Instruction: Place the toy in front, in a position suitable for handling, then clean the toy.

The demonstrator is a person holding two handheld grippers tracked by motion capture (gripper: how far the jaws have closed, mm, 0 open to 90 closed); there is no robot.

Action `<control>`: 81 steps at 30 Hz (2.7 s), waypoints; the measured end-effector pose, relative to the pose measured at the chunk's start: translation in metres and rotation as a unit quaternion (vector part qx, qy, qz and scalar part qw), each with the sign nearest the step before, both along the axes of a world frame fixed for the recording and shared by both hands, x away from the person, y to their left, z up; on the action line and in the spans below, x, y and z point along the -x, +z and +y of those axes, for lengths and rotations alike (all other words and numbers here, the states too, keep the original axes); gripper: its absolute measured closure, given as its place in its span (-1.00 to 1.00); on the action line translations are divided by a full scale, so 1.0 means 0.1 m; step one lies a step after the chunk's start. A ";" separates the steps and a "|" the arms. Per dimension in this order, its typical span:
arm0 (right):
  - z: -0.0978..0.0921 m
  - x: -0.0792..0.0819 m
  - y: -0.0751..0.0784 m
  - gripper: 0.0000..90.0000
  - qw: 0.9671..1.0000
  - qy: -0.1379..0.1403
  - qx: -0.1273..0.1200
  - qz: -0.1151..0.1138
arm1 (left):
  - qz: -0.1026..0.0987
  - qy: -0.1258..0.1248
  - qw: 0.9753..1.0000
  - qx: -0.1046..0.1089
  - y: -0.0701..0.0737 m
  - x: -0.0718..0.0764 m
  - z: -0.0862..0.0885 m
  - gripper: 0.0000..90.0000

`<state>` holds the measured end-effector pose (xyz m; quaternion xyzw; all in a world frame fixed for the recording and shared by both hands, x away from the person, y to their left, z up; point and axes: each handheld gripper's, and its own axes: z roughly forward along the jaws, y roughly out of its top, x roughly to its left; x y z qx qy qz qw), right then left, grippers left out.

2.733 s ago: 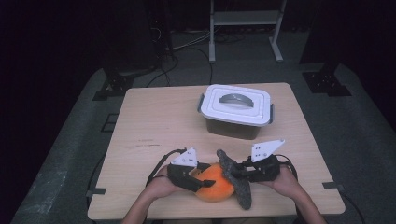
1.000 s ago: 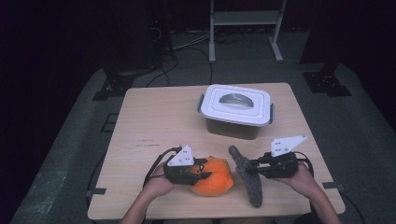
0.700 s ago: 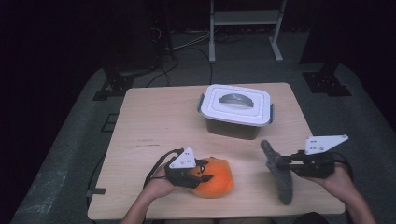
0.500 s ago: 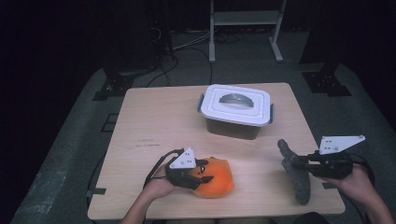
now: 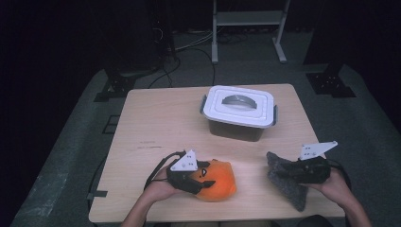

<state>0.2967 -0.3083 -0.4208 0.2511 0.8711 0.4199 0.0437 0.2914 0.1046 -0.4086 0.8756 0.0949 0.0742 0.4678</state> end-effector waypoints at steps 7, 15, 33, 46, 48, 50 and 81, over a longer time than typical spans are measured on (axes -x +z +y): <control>0.09 -0.03 -0.09 0.37 1.000 0.007 -0.026 0.013 | 0.002 -0.001 1.000 0.000 0.01 -0.01 0.02 -0.26; 0.14 -0.05 -0.07 0.25 0.999 0.010 -0.041 0.013 | 0.001 -0.001 1.000 -0.001 0.02 -0.01 0.02 -0.35; 0.32 -0.16 0.04 0.19 0.998 0.019 -0.057 -0.005 | 0.003 0.001 1.000 0.013 0.07 -0.04 0.08 -0.44; 0.52 -0.29 0.19 0.04 0.997 0.030 -0.068 -0.021 | -0.003 0.021 0.999 0.031 0.16 -0.08 0.21 -0.56; 0.54 -0.30 0.22 0.03 0.997 0.031 -0.066 -0.023 | -0.004 0.026 0.999 0.033 0.17 -0.09 0.23 -0.58; 0.56 -0.32 0.25 0.02 0.997 0.033 -0.066 -0.027 | -0.006 0.030 0.999 0.033 0.18 -0.09 0.25 -0.59; 0.85 -0.71 0.80 -0.16 0.995 0.033 -0.060 -0.073 | -0.005 0.142 0.989 0.043 0.08 0.04 0.97 -0.80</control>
